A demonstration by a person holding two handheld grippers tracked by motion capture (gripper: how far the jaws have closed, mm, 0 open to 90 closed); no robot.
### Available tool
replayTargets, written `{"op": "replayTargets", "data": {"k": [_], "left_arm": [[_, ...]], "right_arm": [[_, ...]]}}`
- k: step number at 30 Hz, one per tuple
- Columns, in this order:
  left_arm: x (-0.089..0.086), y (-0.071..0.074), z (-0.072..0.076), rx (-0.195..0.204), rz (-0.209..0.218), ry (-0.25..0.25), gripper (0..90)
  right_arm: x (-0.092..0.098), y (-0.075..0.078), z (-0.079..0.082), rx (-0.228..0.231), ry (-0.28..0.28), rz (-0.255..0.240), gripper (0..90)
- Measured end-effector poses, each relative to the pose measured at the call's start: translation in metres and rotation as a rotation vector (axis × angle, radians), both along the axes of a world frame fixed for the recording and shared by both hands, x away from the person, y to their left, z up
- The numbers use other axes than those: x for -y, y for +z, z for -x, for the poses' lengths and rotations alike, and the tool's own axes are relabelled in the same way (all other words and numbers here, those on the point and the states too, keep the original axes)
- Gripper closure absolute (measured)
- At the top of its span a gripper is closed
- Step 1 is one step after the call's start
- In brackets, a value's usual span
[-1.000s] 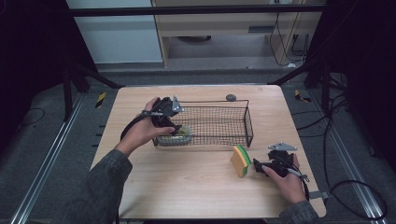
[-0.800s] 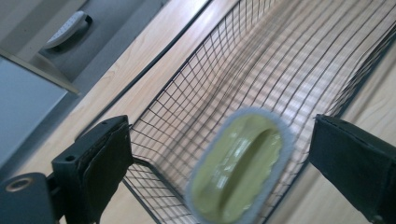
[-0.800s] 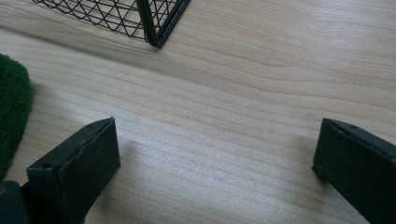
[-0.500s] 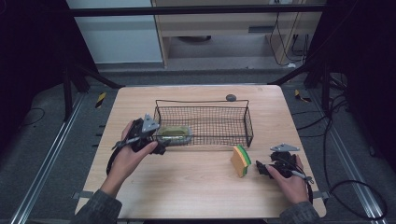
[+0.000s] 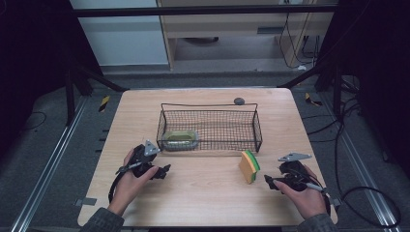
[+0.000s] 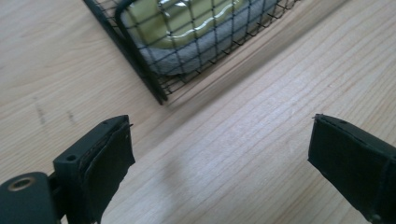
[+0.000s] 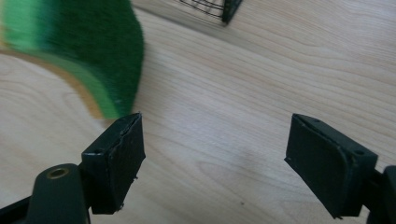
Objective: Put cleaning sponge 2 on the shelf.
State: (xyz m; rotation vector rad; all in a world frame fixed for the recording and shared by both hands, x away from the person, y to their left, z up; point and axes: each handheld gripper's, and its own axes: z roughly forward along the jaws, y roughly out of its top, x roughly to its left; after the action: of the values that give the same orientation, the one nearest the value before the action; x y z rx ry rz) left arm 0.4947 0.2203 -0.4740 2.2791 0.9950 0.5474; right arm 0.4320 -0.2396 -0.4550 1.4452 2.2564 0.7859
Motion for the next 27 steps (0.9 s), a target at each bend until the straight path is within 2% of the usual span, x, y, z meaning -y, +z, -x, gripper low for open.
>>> {"op": "replayTargets", "data": {"k": [1, 3, 7, 10, 15, 17, 18, 20, 22, 25, 27], "left_arm": [[0.000, 0.000, 0.000, 0.000, 0.000, 0.000, 5.7], [0.004, -0.003, -0.005, -0.022, 0.027, 0.016, 5.4], [0.009, -0.005, -0.007, -0.022, 0.021, 0.017, 4.9], [0.011, -0.010, -0.004, -0.042, 0.014, 0.006, 4.5], [0.007, -0.017, -0.001, -0.065, 0.009, 0.007, 4.3], [0.005, -0.018, -0.003, -0.072, 0.015, 0.008, 4.7], [0.002, -0.021, -0.005, -0.085, 0.037, 0.010, 4.5], [-0.001, -0.024, -0.005, -0.097, 0.045, 0.011, 3.8], [-0.004, -0.025, -0.005, -0.107, 0.058, 0.012, 3.6], [-0.008, -0.026, -0.005, -0.098, 0.065, 0.017, 3.2], [-0.008, -0.027, -0.006, -0.092, 0.065, 0.011, 1.9]], "right_arm": [[0.000, 0.000, 0.000, 0.000, 0.000, 0.000, 19.6], [-0.004, 0.010, 0.000, -0.009, 0.010, 0.004, 19.4], [-0.005, 0.018, 0.000, -0.016, 0.006, -0.003, 19.1], [-0.007, 0.025, 0.004, -0.035, 0.011, 0.021, 17.5], [-0.014, 0.029, 0.011, -0.064, 0.030, 0.015, 17.2], [-0.023, 0.031, 0.015, -0.061, 0.053, 0.025, 19.2], [-0.027, 0.032, 0.017, -0.064, 0.065, 0.025, 19.4], [-0.033, 0.034, 0.020, -0.064, 0.084, 0.023, 19.4], [-0.036, 0.035, 0.020, -0.065, 0.088, 0.024, 19.1], [-0.047, 0.040, 0.019, -0.080, 0.100, 0.017, 16.1], [-0.055, 0.042, 0.018, -0.069, 0.110, 0.051, 15.3]]}}
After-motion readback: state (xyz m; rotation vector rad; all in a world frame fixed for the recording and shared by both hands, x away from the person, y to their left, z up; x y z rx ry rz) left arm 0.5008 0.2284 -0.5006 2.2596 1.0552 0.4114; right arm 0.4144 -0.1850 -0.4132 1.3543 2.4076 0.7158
